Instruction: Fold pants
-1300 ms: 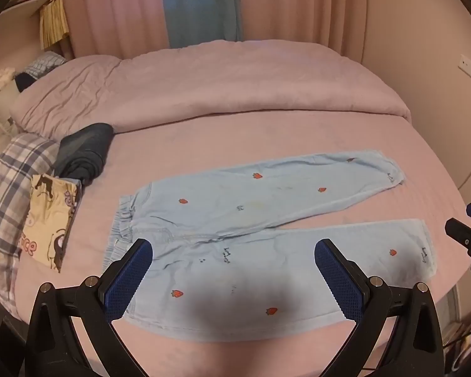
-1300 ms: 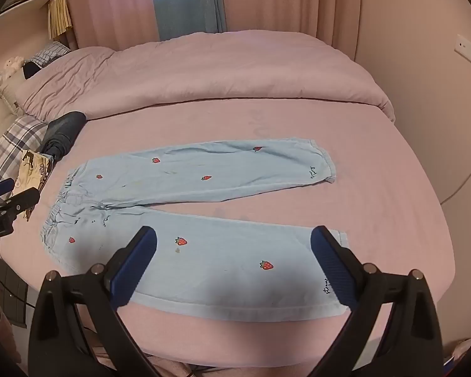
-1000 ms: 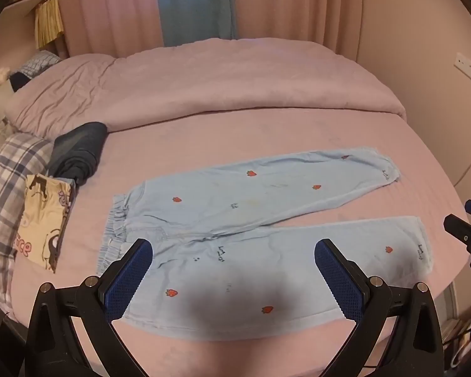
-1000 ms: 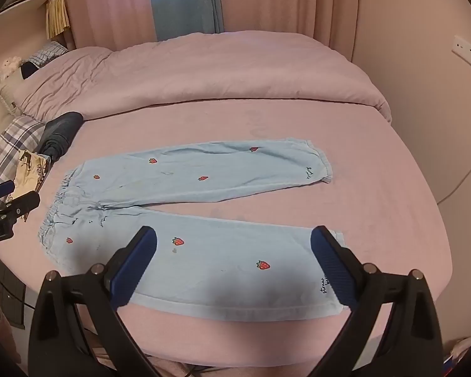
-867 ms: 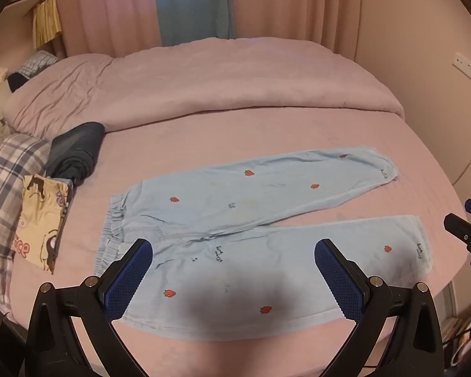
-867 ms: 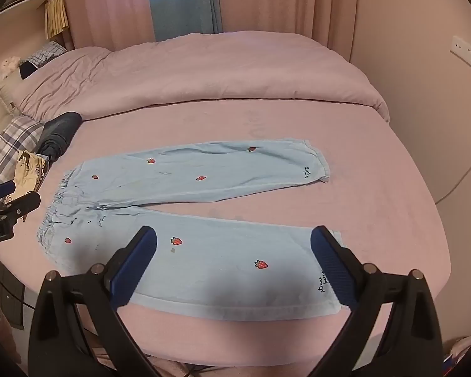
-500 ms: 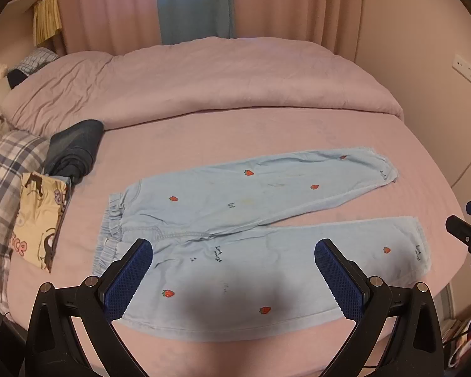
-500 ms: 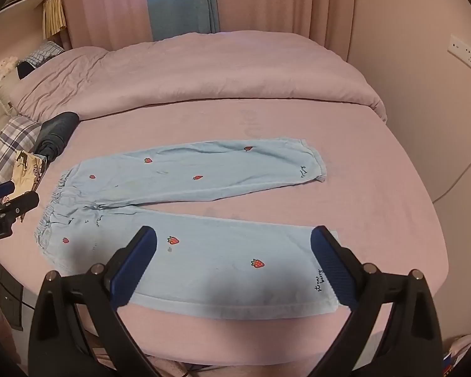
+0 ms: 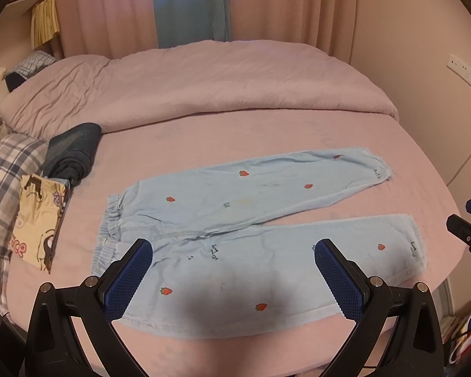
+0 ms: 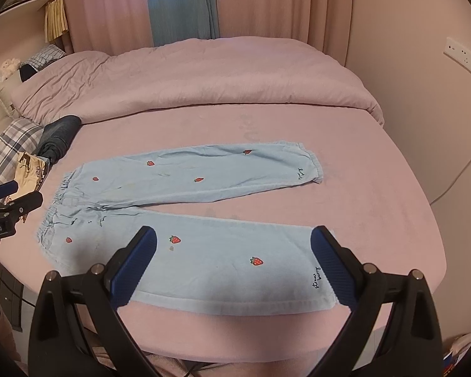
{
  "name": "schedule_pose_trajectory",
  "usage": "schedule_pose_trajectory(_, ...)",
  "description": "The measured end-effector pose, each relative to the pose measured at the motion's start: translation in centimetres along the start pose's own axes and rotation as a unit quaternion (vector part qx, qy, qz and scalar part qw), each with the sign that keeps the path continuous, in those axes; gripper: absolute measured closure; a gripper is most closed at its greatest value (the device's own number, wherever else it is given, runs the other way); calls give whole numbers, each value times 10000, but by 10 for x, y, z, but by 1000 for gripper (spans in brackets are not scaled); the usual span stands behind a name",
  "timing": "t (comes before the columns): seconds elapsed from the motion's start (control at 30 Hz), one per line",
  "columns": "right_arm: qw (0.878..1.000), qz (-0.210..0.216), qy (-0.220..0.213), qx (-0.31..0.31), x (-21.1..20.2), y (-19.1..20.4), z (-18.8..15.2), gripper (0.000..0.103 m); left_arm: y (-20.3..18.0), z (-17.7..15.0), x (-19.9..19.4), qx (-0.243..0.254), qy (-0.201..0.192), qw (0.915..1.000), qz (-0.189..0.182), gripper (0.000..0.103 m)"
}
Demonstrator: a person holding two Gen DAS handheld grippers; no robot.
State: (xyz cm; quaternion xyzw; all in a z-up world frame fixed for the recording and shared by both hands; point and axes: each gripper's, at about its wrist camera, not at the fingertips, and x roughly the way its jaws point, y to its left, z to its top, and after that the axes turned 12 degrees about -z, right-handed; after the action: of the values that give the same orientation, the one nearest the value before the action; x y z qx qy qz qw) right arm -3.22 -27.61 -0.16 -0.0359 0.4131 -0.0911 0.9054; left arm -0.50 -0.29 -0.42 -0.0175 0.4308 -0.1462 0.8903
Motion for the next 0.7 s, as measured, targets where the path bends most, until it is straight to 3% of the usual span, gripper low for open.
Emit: schedule_pose_trajectory(0.7, 10000, -4, -34, 65, -4, -5, -6, 4, -10, -2, -1, 94, 35, 9999, -22, 0)
